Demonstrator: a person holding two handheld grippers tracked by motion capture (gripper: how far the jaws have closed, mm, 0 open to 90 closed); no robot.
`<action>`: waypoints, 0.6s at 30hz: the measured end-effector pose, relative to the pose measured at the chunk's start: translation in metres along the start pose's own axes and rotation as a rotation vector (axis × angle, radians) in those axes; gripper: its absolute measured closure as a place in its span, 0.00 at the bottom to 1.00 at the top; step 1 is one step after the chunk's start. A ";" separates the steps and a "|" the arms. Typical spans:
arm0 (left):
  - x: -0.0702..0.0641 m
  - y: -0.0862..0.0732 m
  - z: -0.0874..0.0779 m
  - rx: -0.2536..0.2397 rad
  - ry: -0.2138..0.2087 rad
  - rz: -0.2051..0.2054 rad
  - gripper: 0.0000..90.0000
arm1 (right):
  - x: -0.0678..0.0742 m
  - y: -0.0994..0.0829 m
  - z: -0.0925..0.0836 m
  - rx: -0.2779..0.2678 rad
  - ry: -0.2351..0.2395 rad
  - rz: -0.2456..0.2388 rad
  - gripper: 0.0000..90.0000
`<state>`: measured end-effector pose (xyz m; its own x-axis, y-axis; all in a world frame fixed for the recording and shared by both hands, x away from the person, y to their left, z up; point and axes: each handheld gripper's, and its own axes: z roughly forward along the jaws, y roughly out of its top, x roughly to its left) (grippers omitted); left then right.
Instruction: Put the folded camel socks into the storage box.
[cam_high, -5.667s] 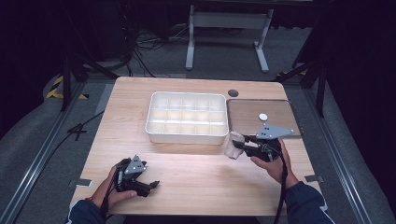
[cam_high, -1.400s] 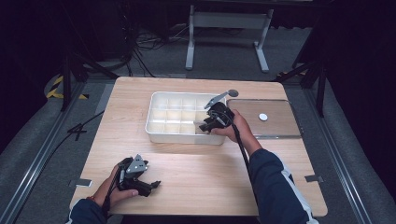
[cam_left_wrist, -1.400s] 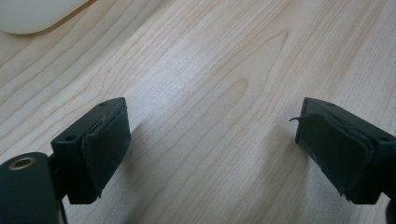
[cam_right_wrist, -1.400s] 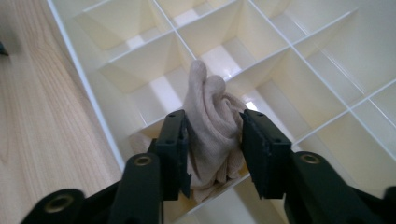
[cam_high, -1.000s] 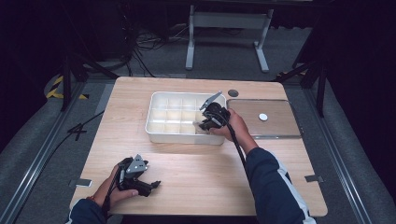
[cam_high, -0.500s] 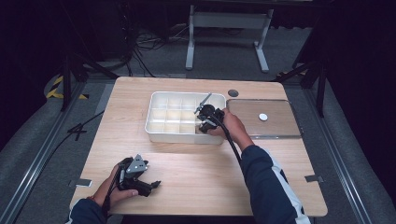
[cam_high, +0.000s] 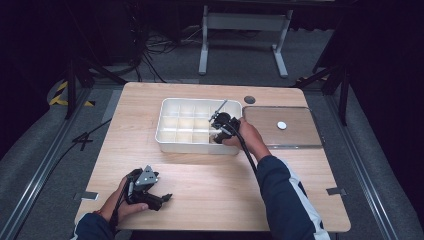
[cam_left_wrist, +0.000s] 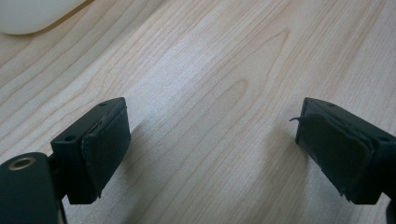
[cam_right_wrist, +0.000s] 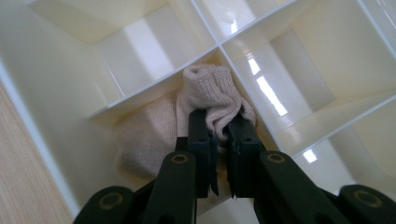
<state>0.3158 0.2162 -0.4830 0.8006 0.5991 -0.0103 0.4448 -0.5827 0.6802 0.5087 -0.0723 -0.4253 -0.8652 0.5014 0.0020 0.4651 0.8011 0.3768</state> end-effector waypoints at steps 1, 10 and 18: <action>0.000 0.000 0.000 0.000 0.000 0.000 0.12 | 0.000 0.000 0.000 -0.001 -0.006 -0.002 0.91; 0.000 0.000 0.000 0.000 0.000 -0.001 0.12 | 0.001 -0.002 0.000 -0.012 -0.013 0.004 0.91; -0.001 0.000 0.000 -0.002 0.001 -0.009 0.12 | 0.003 -0.006 -0.006 -0.030 -0.012 -0.007 0.89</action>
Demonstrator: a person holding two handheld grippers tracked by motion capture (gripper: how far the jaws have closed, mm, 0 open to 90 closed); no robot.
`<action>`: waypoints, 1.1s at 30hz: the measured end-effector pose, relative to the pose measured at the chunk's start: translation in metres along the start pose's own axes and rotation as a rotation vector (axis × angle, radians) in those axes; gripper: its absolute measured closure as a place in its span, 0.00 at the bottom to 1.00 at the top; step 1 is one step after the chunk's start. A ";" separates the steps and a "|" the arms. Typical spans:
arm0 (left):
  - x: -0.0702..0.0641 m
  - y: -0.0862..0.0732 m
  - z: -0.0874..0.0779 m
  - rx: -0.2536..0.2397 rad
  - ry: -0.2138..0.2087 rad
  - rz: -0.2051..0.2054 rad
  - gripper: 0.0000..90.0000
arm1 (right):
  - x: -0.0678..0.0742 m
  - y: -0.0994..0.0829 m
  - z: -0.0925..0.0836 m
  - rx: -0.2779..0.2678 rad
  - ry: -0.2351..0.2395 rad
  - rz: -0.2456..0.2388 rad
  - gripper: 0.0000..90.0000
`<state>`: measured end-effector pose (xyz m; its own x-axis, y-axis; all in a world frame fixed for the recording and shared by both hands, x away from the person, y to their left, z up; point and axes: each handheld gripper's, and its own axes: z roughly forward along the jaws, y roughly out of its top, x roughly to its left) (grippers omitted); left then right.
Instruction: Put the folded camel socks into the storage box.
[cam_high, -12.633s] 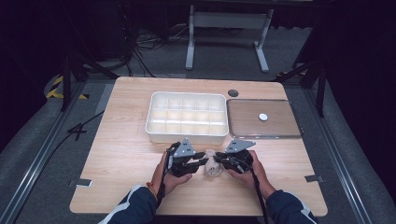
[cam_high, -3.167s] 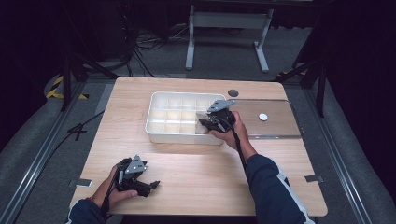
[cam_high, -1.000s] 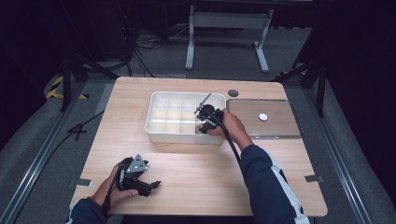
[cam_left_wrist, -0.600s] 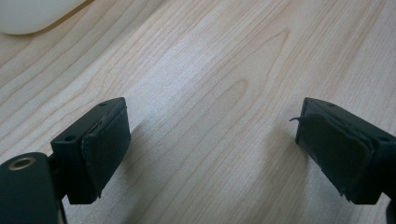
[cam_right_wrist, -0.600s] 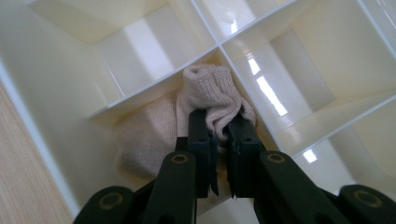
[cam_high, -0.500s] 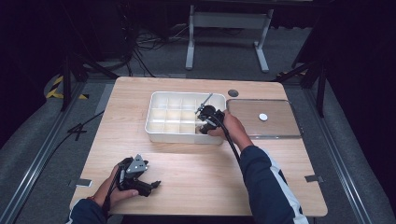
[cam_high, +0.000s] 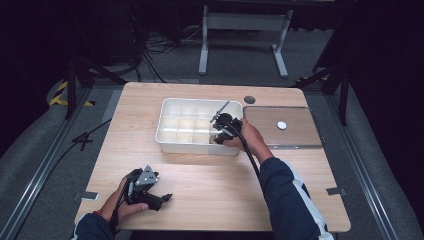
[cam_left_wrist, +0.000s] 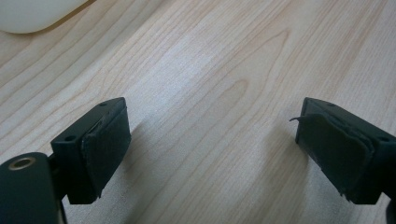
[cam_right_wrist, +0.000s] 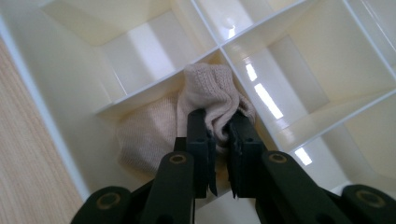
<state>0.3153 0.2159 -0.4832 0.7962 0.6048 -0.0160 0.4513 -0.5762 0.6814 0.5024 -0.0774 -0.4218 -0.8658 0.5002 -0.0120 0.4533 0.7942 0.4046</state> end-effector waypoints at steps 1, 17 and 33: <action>0.000 0.000 0.000 -0.001 0.000 0.003 0.12 | 0.000 -0.001 -0.002 -0.011 0.007 0.001 0.89; 0.000 0.000 0.000 -0.002 0.001 0.001 0.12 | 0.003 -0.014 -0.033 -0.167 -0.016 0.018 0.85; 0.000 0.000 0.000 0.001 0.002 -0.003 0.11 | 0.016 -0.033 -0.063 -0.280 -0.039 -0.035 0.85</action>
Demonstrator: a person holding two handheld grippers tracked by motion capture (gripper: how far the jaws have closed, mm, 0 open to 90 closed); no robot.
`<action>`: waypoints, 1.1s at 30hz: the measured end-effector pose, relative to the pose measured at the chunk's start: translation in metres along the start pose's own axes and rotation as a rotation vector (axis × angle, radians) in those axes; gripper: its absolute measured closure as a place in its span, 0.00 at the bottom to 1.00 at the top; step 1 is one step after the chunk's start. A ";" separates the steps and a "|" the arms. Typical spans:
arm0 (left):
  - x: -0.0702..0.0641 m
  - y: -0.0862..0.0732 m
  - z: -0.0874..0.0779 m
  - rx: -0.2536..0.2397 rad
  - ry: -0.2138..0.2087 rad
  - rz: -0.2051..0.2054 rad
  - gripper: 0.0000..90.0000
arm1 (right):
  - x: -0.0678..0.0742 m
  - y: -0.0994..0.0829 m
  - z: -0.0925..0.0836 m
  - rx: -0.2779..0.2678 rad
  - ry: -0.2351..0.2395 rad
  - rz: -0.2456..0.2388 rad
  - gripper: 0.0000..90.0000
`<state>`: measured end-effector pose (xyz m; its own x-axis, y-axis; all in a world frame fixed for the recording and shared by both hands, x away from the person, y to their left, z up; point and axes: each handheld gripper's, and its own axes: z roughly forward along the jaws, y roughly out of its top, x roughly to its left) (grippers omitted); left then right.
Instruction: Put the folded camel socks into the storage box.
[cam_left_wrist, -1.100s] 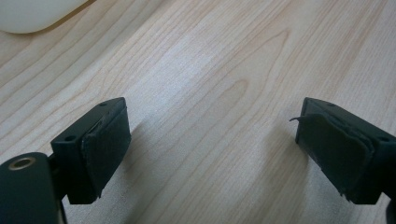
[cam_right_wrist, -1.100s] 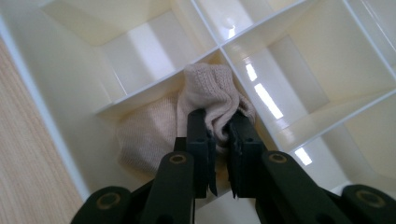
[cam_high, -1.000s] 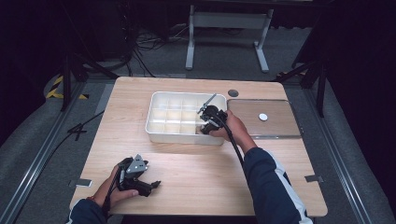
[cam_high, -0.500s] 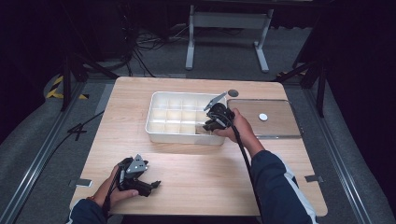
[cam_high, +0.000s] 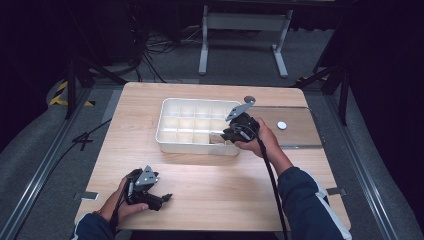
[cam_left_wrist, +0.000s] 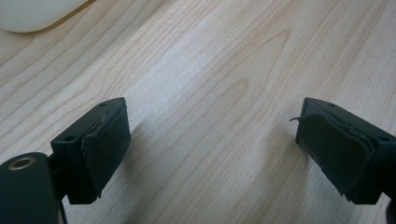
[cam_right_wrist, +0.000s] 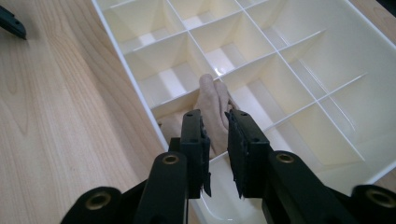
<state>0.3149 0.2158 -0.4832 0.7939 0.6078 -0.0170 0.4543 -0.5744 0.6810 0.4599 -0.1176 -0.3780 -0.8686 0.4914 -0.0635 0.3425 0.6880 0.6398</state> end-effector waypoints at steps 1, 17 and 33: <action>0.000 0.000 0.000 0.000 0.000 -0.001 0.11 | 0.001 -0.001 -0.002 -0.003 -0.005 -0.007 0.84; 0.000 0.000 0.000 -0.001 0.001 -0.001 0.11 | 0.016 -0.017 -0.031 -0.054 -0.024 -0.038 0.78; 0.000 0.000 0.000 -0.002 0.001 -0.002 0.11 | 0.027 -0.047 -0.061 -0.069 -0.074 -0.094 0.68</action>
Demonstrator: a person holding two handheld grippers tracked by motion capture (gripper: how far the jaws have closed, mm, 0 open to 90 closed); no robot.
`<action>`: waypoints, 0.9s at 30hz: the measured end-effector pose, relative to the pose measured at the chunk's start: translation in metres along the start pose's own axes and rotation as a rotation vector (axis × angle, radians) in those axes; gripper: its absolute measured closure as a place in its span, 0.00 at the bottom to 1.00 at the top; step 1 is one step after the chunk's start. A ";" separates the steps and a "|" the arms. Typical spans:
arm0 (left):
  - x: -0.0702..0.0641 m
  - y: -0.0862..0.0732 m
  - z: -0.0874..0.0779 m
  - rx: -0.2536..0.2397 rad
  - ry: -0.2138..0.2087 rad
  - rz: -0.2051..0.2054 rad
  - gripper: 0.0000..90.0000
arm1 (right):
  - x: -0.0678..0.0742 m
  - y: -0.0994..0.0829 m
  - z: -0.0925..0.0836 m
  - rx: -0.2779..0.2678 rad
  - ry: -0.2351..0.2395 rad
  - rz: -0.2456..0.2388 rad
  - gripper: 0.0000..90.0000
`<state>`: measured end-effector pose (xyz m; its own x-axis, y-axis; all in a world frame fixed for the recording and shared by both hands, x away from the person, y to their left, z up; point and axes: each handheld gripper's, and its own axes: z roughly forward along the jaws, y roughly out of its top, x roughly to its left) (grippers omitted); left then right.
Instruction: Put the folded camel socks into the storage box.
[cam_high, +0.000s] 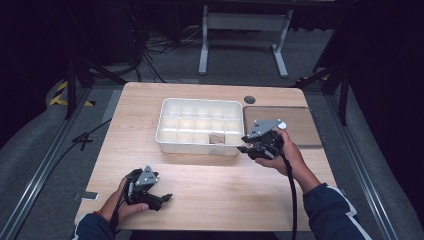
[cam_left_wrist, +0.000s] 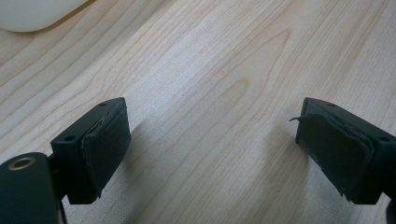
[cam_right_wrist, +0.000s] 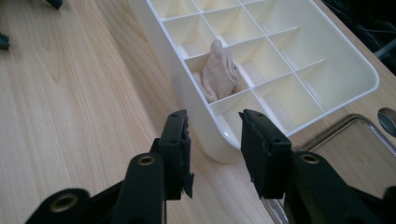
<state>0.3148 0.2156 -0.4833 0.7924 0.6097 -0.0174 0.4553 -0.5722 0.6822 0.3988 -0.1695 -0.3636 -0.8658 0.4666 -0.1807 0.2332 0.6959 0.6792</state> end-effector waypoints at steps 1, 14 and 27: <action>0.000 0.000 0.000 0.000 0.000 0.000 0.11 | 0.000 -0.002 -0.001 0.001 -0.002 -0.005 0.67; 0.000 0.000 0.000 0.000 0.001 -0.001 0.11 | 0.004 -0.030 -0.009 0.030 -0.063 -0.017 0.53; 0.000 0.000 0.000 0.000 0.001 -0.001 0.11 | 0.007 -0.064 -0.004 0.089 -0.089 0.016 0.47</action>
<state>0.3147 0.2156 -0.4833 0.7917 0.6107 -0.0175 0.4560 -0.5716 0.6822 0.3760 -0.2130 -0.4056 -0.8199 0.5221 -0.2351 0.2888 0.7316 0.6175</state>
